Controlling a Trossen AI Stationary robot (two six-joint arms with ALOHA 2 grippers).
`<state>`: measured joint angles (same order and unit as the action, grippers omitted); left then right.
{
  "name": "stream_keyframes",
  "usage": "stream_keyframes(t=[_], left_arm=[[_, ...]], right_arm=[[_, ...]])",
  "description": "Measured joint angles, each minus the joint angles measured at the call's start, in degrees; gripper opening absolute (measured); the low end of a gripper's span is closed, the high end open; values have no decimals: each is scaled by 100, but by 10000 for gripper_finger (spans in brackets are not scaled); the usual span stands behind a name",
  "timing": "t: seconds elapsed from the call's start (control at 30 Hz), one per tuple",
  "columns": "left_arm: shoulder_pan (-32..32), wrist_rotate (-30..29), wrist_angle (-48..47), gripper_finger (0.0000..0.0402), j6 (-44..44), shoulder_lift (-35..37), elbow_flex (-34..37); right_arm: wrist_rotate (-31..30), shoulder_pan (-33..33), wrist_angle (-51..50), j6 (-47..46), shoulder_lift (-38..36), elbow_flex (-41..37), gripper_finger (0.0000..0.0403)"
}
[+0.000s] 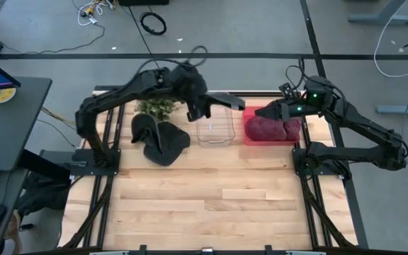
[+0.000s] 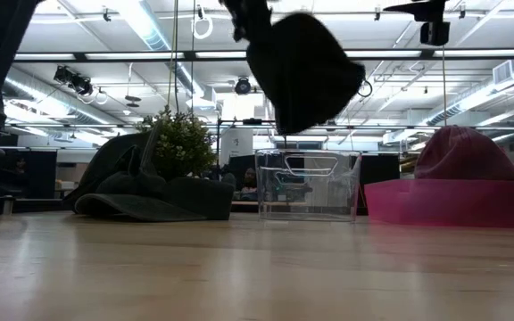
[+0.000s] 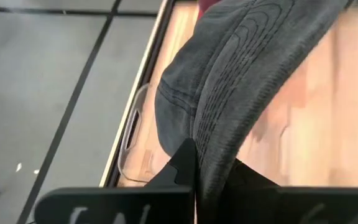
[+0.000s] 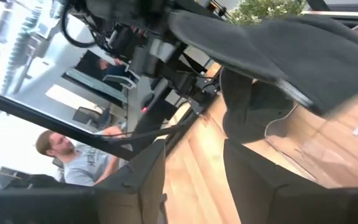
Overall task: Pick & Place hat
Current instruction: Put the bottom black cap into the transparent bin
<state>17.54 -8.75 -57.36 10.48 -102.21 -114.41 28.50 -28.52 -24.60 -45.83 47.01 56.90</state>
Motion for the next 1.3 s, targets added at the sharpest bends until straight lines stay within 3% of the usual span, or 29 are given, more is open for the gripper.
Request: stream_keyframes(t=[0.33,0.47,0.8,1.3], left_arm=[[347,-109,-63,11,239,-910,0],[455,-356,-117,11,481,-1046,1],[595,-213,-117,11,1033,-1310,-2],[594,-659,-19,11,987,-1600,7]], right_arm=[[-255,412,0,148,106,0,145],[-455,566,0,132,106,0,140],[-747,729,-4,13,128,0,134],[-866,949,-127,-19,319,0,135]])
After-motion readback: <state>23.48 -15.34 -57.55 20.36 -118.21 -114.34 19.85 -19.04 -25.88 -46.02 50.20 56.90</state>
